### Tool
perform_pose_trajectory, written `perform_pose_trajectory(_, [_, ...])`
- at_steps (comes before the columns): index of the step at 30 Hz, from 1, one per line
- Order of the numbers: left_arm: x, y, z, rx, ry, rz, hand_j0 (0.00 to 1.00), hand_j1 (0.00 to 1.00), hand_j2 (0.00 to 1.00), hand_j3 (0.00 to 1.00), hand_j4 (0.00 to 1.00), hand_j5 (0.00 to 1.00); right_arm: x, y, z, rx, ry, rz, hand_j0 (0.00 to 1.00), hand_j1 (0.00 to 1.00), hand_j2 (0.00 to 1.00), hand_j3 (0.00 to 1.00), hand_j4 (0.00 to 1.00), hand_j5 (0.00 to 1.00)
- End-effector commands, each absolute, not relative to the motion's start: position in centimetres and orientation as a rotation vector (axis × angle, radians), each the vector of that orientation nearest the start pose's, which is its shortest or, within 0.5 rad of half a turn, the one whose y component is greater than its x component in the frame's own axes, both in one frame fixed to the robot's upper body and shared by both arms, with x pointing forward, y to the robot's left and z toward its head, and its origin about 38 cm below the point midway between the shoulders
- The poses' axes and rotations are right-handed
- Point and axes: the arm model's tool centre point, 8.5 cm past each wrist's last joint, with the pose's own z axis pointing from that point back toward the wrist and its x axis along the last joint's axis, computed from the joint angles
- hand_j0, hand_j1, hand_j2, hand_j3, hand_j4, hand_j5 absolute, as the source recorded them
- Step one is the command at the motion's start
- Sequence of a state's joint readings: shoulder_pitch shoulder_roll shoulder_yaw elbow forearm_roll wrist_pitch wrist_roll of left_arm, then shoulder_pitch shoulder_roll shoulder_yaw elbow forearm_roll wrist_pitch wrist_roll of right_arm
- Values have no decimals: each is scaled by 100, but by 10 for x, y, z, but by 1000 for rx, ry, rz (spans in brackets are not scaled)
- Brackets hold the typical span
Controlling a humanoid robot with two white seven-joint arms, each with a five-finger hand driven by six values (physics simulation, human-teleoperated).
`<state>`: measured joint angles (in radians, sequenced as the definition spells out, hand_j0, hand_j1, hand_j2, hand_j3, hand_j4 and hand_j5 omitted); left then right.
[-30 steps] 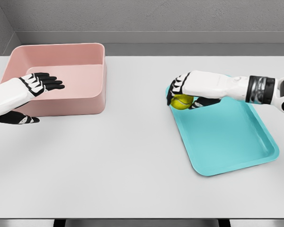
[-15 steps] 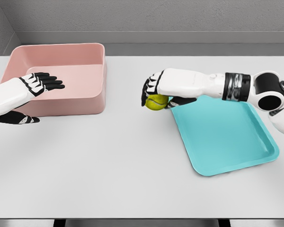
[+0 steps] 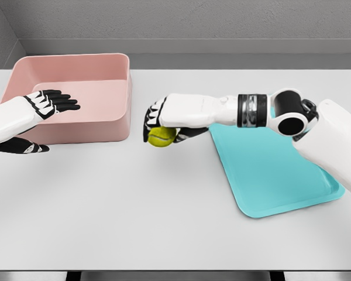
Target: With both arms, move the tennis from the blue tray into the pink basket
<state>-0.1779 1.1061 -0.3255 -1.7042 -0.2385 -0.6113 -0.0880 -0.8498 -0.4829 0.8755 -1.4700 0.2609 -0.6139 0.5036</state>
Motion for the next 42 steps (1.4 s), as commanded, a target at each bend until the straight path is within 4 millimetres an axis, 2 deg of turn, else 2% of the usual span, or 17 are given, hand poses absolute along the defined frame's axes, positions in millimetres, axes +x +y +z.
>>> perform_pose_trajectory(1, [349, 366, 244, 471, -1751, -1752, 100, 100, 100, 100, 100, 100, 429, -102, 227, -52, 2176, -2648, 59, 59, 59, 59, 59, 59])
perform_pose_trajectory(4, [349, 366, 244, 471, -1751, -1752, 100, 100, 100, 100, 100, 100, 427, -93, 210, -66, 2114, -2695, 59, 59, 59, 59, 59, 59])
perform_pose_trajectory(9, [349, 365, 244, 469, -1754, -1752, 100, 100, 100, 100, 100, 100, 421, -95, 193, -77, 2059, -2740, 59, 59, 59, 59, 59, 59])
perform_pose_trajectory(12, [349, 364, 243, 469, -1755, -1751, 100, 100, 100, 100, 100, 100, 418, -95, 192, -80, 2055, -2739, 61, 61, 61, 61, 61, 61])
perform_pose_trajectory(13, [349, 364, 243, 469, -1755, -1751, 100, 100, 100, 100, 100, 100, 419, -96, 193, -76, 2063, -2737, 73, 73, 73, 73, 73, 73])
perform_pose_trajectory(14, [349, 364, 243, 468, -1754, -1752, 100, 100, 100, 100, 100, 100, 420, -97, 195, -69, 2069, -2734, 75, 75, 75, 75, 75, 75])
perform_pose_trajectory(15, [349, 364, 243, 469, -1755, -1751, 100, 100, 100, 100, 100, 100, 421, -98, 195, -64, 2068, -2735, 81, 81, 81, 81, 81, 81])
perform_pose_trajectory(17, [349, 364, 243, 468, -1754, -1752, 100, 100, 100, 100, 100, 100, 421, -97, 195, -66, 2069, -2735, 84, 84, 84, 84, 84, 84])
perform_pose_trajectory(26, [349, 364, 243, 466, -1757, -1750, 100, 100, 100, 100, 100, 100, 425, -105, 195, -37, 2076, -2751, 84, 84, 84, 84, 84, 84])
perform_pose_trajectory(32, [350, 359, 250, 469, -1789, -1744, 100, 100, 100, 100, 100, 100, 430, -110, 199, -15, 2099, -2749, 86, 86, 86, 86, 86, 86])
perform_pose_trajectory(34, [351, 358, 253, 475, -1799, -1744, 100, 100, 100, 100, 100, 100, 436, -125, 207, 47, 2135, -2743, 90, 90, 90, 90, 90, 90])
perform_pose_trajectory(36, [350, 357, 257, 482, -1812, -1746, 100, 100, 100, 100, 100, 100, 444, -152, 222, 147, 2169, -2743, 96, 96, 96, 96, 96, 96])
perform_pose_trajectory(38, [350, 356, 258, 480, -1812, -1751, 100, 100, 100, 100, 100, 100, 447, -191, 241, 275, 2203, -2740, 100, 100, 100, 100, 100, 100])
perform_pose_trajectory(39, [351, 356, 260, 485, -1815, -1750, 100, 100, 100, 100, 100, 100, 448, -218, 249, 348, 2207, -2770, 100, 100, 100, 100, 100, 100])
perform_pose_trajectory(41, [354, 350, 264, 486, -1851, -1735, 100, 100, 100, 100, 100, 100, 449, -261, 263, 490, 2190, -2822, 100, 100, 100, 100, 100, 100])
perform_pose_trajectory(42, [355, 346, 265, 482, -1868, -1728, 100, 100, 100, 100, 100, 100, 446, -277, 260, 513, 2194, -2856, 100, 100, 100, 100, 100, 100])
